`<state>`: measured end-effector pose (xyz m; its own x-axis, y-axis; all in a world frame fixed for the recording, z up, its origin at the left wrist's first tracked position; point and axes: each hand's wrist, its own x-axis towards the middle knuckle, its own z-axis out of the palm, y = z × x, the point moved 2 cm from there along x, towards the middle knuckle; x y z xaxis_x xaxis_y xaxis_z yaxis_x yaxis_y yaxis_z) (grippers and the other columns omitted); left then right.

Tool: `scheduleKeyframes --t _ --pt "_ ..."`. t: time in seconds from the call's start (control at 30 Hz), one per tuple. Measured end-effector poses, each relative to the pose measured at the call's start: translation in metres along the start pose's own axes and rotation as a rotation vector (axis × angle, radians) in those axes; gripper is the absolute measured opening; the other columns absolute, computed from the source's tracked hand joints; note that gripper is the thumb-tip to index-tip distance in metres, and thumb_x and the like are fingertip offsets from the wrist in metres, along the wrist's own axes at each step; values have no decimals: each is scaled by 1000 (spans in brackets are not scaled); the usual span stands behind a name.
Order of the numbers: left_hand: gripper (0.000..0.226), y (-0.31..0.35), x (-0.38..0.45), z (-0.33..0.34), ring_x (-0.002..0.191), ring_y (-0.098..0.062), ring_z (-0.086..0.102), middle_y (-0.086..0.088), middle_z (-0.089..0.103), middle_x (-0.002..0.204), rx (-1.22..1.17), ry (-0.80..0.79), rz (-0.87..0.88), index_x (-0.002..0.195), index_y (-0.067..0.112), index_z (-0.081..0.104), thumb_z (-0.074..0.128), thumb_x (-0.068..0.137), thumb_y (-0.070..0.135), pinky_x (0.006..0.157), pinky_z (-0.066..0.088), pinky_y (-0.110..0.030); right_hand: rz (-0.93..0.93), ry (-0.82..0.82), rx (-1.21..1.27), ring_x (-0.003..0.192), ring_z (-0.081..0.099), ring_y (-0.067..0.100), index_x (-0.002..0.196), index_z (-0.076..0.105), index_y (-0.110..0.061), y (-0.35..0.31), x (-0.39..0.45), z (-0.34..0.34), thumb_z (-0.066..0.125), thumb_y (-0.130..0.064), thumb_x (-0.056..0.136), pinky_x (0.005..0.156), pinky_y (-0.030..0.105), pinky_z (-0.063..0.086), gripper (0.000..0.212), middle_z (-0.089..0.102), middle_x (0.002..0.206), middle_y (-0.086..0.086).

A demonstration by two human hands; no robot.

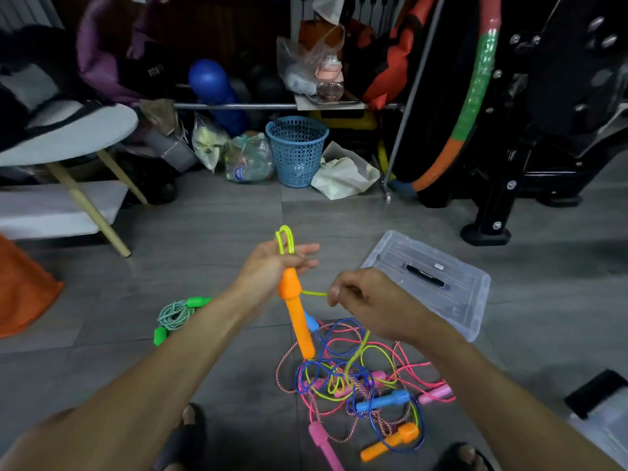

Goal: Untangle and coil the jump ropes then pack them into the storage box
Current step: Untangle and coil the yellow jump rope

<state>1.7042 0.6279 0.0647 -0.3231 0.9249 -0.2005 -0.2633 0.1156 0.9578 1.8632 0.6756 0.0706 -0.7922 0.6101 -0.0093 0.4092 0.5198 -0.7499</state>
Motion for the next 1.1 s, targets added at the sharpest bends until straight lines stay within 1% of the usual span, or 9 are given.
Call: scheduleKeyframes --t 0.17,0.27,0.33,0.43,0.53,0.67,0.9,0.97,1.1 --pt "17 -21 4 4 90 -18 67 2 71 97 583 -85 52 100 8 63 47 93 6 83 53 -34 -3 -64 137 46 41 -4 76 68 -1 -14 -6 -6 60 -7 89 50 9 32 17 48 49 -13" --pt "27 -20 -4 4 76 -11 70 13 71 86 871 -228 100 101 8 60 44 98 29 80 55 -34 8 12 221 62 51 2 88 71 -16 -10 -5 -17 60 1 85 60 17 41 21 63 68 -4" --pt "41 -15 -11 10 61 -14 67 10 73 83 803 -329 37 99 4 61 35 101 35 70 53 -29 -3 142 257 70 53 16 91 68 -27 -2 -2 -28 61 3 84 66 31 44 31 63 78 7" --pt "67 -11 -16 14 49 -14 59 0 74 73 704 -446 -71 96 -8 64 35 95 53 62 46 -29 -16 290 390 73 55 21 89 68 -21 4 1 -41 67 4 81 72 38 48 26 65 82 12" --pt "48 -10 -21 15 44 -13 57 -5 71 67 549 -533 -141 112 -3 60 58 88 39 51 44 -22 7 352 436 65 53 19 80 67 -13 5 4 -44 74 -3 76 63 27 46 13 64 73 12" --pt "25 -1 -27 18 40 -10 53 -5 61 52 231 -605 -167 112 7 64 54 90 15 40 43 -17 68 476 401 56 45 14 72 61 -13 17 13 -41 79 -16 73 51 24 37 18 57 61 3" --pt "39 25 -13 -5 36 -9 46 0 54 54 -401 -246 -48 117 9 61 48 83 23 38 39 -15 342 144 346 52 50 4 96 60 -10 76 11 -36 70 5 77 64 21 42 26 54 55 -6" --pt "38 26 -7 -14 38 -8 49 0 61 59 -463 -133 -44 117 7 59 50 84 23 40 42 -14 380 169 366 52 54 7 92 59 -10 85 9 -30 66 8 79 61 20 43 23 57 57 -1" --pt "22 24 -5 -15 44 -10 54 -4 71 70 -472 -31 -103 109 6 59 46 93 16 45 46 -15 253 428 902 45 45 9 80 59 -8 67 15 -36 59 5 85 51 20 42 13 56 60 3"
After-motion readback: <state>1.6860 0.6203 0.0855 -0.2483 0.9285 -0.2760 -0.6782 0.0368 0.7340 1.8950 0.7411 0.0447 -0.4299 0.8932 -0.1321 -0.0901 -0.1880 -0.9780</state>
